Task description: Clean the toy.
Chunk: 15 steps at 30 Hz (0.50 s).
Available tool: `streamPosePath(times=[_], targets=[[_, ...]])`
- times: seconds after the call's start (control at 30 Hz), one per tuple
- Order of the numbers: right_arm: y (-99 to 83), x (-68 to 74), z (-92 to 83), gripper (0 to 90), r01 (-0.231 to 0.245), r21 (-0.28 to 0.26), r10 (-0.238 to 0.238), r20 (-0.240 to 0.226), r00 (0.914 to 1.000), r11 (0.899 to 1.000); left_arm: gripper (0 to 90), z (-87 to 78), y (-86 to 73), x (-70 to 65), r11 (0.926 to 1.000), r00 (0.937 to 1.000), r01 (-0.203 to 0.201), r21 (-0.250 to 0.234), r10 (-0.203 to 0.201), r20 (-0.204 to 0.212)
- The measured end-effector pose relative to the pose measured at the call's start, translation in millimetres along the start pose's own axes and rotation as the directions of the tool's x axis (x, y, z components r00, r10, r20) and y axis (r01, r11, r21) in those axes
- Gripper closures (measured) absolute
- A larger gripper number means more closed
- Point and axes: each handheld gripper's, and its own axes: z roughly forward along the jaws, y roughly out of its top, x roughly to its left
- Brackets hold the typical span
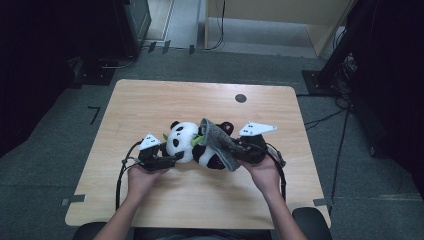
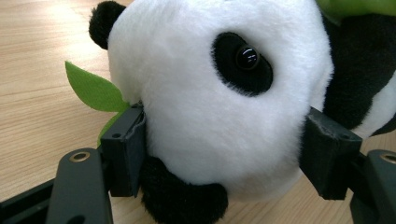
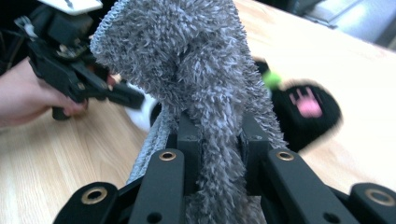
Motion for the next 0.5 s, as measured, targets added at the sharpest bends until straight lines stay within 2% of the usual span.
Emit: streamPosePath(times=[0.23,0.4,0.5], targets=[[30.9,12.7,29.7,75.3,0.101,0.030,-0.100,-0.024,0.9947,0.994,26.7,0.1,0.0,-0.7,1.0000,1.0000,0.006,-0.003,-0.006,0.000],[43.9,16.9,59.6,74.0,0.138,0.081,-0.134,-0.051,0.9896,0.987,26.8,0.2,0.0,-0.4,1.0000,1.0000,0.006,-0.005,-0.006,0.000],[45.7,18.0,72.3,67.1,0.153,0.086,-0.148,-0.059,0.9873,0.985,26.8,0.2,0.1,-0.3,1.0000,1.0000,0.006,-0.003,-0.006,0.000]])
